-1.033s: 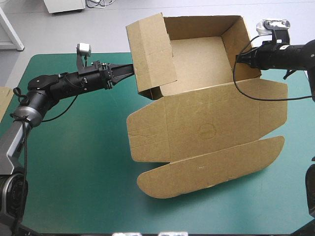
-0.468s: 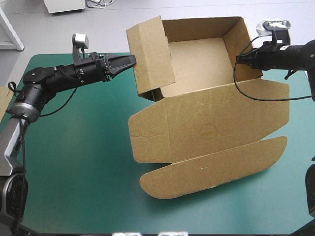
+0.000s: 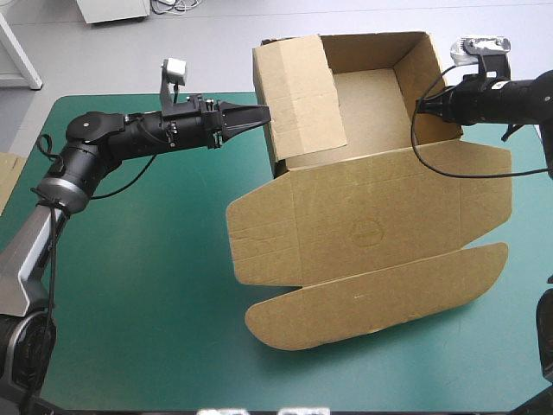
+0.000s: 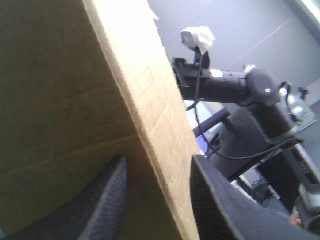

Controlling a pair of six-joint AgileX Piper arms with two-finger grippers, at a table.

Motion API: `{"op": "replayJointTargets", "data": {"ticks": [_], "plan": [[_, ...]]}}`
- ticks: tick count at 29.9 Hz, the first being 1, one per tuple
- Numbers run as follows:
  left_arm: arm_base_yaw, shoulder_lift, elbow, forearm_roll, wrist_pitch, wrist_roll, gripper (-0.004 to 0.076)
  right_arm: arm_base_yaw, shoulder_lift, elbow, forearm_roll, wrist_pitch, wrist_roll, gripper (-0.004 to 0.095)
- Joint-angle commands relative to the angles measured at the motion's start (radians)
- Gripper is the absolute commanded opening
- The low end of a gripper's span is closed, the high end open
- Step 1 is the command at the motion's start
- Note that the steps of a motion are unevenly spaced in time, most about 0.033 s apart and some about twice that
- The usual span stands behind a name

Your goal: Fold the box

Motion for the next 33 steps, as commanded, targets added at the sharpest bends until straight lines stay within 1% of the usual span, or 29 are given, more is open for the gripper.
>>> {"op": "replayJointTargets", "data": {"ticks": [1,4,11,15,22,29,33], "plan": [[-0.034,-0.040,-0.089,0.072,-0.084,-0.066,0.0337,-0.008,-0.059,-0.033,0.030,-0.030,0.018,-0.0015],[-0.050,-0.040,-0.139,0.182,-0.132,-0.129,0.0351,-0.008,-0.059,-0.033,0.006,-0.026,0.034,-0.0015],[-0.076,-0.020,-0.174,0.384,-0.145,-0.250,0.0351,0.008,-0.059,-0.033,-0.027,-0.004,0.059,-0.0015],[-0.096,0.012,-0.174,0.429,-0.137,-0.284,0.0351,0.040,-0.059,-0.031,-0.048,-0.008,0.073,-0.0014],[-0.112,0.028,-0.174,0.451,-0.144,-0.287,0.0351,0.072,-0.059,-0.025,-0.089,-0.015,0.109,-0.0014],[-0.137,0.031,-0.183,0.656,-0.166,-0.419,0.0351,0.100,-0.057,-0.021,-0.100,-0.019,0.146,-0.0014],[-0.153,0.031,-0.185,0.702,-0.185,-0.458,0.0351,0.114,-0.057,-0.021,-0.106,-0.027,0.181,-0.0013]]}}
